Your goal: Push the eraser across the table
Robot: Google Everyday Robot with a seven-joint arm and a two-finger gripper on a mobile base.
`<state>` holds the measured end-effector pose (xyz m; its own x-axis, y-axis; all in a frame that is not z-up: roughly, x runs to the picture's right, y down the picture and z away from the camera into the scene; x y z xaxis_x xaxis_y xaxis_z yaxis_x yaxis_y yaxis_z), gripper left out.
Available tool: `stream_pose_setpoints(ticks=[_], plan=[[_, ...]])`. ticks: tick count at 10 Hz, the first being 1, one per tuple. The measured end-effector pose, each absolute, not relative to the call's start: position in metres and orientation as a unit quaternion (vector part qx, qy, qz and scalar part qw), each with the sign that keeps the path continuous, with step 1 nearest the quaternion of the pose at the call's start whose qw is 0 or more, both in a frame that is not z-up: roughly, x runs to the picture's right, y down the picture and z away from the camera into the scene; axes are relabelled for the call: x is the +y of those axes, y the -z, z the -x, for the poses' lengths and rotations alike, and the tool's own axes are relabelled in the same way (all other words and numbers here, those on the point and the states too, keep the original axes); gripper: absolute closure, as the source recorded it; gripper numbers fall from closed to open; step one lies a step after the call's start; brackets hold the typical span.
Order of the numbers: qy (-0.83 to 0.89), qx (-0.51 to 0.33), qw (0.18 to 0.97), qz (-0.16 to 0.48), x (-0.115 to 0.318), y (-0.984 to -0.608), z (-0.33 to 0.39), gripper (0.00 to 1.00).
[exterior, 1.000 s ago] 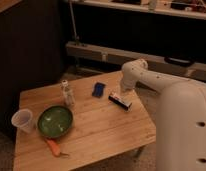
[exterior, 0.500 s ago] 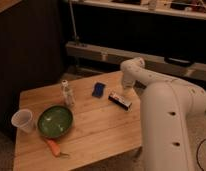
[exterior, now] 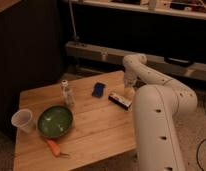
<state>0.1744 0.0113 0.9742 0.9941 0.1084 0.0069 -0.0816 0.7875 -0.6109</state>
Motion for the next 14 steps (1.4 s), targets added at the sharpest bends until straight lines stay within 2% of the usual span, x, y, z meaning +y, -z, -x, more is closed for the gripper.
stream_pose_setpoints(ticks=[3, 9, 14], plan=[[-0.057, -0.035, 0.939, 0.337, 0.034, -0.967, -0.173, 1.0], [-0.05, -0.063, 0.935, 0.346, 0.047, -0.964, -0.16, 1.0], [0.0, -0.107, 0.924, 0.368, 0.08, -0.934, -0.132, 1.0]])
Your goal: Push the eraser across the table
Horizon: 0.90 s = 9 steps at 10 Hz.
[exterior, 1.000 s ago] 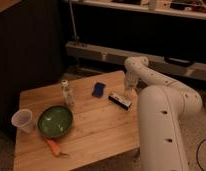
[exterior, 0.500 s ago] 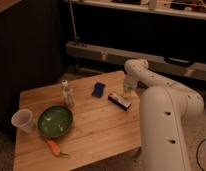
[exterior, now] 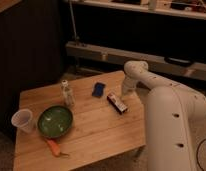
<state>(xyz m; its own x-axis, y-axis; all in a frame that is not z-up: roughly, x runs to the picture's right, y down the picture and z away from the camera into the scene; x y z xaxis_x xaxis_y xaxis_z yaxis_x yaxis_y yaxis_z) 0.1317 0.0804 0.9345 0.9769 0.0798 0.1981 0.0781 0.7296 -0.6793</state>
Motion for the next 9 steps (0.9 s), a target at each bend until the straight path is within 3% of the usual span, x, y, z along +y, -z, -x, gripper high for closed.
stream_pose_setpoints(ticks=[4, 9], plan=[[0.051, -0.135, 0.91, 0.39, 0.117, -0.914, -0.096, 1.0], [0.078, -0.143, 0.908, 0.385, 0.111, -0.919, -0.047, 1.0]])
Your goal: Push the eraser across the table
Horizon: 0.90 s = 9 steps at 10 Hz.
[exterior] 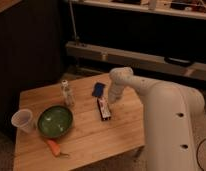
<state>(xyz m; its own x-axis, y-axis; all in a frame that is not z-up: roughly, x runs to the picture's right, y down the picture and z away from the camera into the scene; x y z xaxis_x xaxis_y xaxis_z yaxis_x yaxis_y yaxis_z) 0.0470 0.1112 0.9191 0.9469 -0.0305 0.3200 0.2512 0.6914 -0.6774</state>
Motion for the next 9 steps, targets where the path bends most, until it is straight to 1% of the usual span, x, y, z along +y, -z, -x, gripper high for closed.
stream_pose_setpoints(ticks=[2, 6, 9], plan=[[0.086, -0.144, 0.906, 0.39, 0.115, -0.921, -0.036, 1.0], [0.105, -0.165, 0.898, 0.394, 0.124, -0.915, -0.011, 1.0], [0.13, -0.195, 0.889, 0.393, 0.136, -0.899, 0.024, 1.0]])
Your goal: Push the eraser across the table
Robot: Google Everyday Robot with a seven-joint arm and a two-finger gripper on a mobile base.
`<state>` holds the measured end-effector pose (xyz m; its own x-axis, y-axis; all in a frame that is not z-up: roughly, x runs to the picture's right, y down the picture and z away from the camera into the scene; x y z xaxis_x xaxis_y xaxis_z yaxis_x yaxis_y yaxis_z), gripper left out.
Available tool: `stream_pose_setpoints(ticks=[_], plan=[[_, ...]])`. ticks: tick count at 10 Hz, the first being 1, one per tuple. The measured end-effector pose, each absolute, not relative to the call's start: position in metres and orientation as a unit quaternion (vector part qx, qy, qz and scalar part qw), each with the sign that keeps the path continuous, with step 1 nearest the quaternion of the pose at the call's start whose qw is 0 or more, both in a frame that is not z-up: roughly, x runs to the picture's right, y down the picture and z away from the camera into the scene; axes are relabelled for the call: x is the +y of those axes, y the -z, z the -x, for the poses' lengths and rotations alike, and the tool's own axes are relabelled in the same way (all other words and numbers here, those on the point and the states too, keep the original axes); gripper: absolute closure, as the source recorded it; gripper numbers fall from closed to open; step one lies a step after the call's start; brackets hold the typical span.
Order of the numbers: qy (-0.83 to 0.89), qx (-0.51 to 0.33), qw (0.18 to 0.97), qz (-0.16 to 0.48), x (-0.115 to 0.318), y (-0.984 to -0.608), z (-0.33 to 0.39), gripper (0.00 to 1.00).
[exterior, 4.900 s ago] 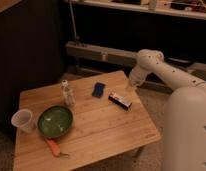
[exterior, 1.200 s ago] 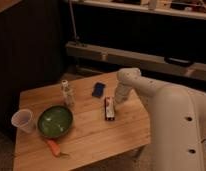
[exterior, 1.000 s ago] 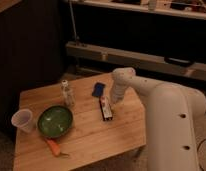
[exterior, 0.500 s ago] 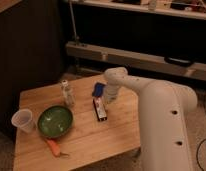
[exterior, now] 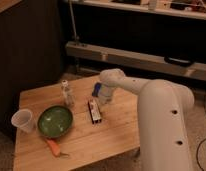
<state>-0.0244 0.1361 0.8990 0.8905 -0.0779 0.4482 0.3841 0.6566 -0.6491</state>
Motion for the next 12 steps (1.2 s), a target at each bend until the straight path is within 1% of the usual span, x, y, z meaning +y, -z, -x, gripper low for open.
stream_pose_setpoints(ticks=[2, 6, 10, 11, 12], plan=[[0.147, -0.208, 0.882, 0.396, 0.147, -0.89, 0.047, 1.0], [0.172, -0.217, 0.875, 0.398, 0.156, -0.892, 0.095, 1.0], [0.175, -0.216, 0.874, 0.399, 0.155, -0.89, 0.092, 1.0], [0.176, -0.22, 0.871, 0.403, 0.156, -0.889, 0.096, 1.0], [0.178, -0.227, 0.867, 0.407, 0.16, -0.884, 0.113, 0.98]])
